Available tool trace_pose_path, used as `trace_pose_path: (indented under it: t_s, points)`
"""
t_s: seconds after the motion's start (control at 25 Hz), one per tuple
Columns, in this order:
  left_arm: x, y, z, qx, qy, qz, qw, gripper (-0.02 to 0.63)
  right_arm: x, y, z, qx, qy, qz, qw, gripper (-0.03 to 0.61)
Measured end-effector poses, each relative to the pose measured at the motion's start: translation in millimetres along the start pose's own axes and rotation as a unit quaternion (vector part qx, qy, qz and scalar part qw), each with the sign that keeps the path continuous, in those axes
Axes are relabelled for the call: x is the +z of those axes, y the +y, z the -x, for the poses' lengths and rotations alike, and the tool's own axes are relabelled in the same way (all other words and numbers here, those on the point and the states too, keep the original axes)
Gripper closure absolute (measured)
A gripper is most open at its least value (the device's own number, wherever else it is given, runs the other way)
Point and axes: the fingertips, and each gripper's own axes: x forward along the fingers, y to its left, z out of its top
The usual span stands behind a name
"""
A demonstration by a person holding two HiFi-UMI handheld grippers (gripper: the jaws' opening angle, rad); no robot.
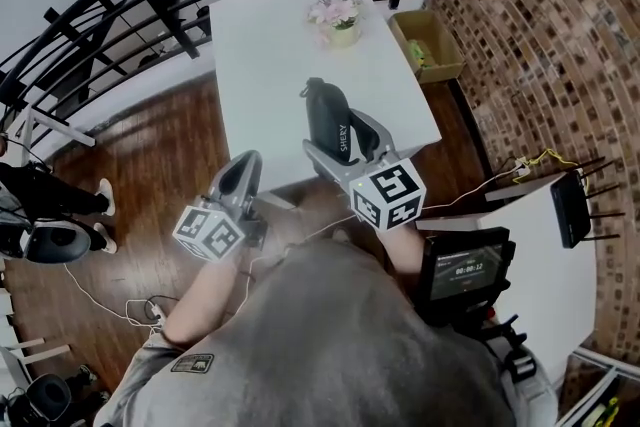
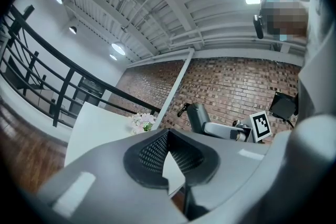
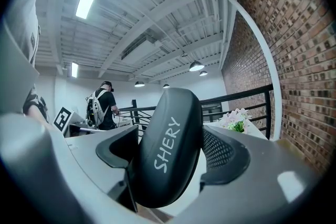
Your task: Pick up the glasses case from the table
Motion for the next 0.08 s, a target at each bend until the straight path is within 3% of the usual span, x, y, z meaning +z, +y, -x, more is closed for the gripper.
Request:
trace_pose_path:
  t_s: [0.08]
  points:
    - [0.7, 0.8, 0.0, 0.001, -0.002, -0.001, 1.0, 0.612, 0.3, 0.2, -1.4, 0.002, -0.001, 0.002, 1.0, 0.189]
